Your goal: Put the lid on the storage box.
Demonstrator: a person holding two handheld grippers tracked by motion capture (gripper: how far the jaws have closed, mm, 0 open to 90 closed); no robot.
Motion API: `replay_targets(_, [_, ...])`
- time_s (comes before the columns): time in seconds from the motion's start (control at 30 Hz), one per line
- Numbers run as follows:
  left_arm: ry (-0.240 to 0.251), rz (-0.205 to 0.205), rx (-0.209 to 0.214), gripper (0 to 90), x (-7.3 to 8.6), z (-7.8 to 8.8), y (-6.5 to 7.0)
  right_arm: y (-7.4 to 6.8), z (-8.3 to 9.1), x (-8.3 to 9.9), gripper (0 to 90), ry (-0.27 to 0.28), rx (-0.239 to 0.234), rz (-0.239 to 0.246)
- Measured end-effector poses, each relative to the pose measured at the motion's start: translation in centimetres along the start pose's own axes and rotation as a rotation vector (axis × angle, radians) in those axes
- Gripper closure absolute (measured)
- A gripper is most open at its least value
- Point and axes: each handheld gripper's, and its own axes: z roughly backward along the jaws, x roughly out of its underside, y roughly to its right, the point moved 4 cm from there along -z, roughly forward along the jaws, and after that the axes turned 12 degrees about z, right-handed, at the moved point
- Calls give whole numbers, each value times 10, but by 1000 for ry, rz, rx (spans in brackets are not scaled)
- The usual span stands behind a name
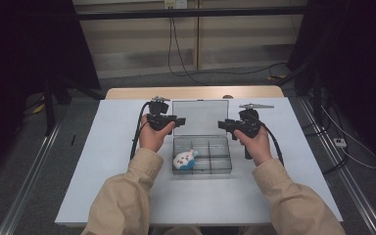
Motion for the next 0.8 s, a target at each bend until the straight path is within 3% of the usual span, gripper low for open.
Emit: replay_targets(0.8, [0, -48, -13, 566, 6, 11, 9, -6, 9, 3, 617, -2, -2, 20])
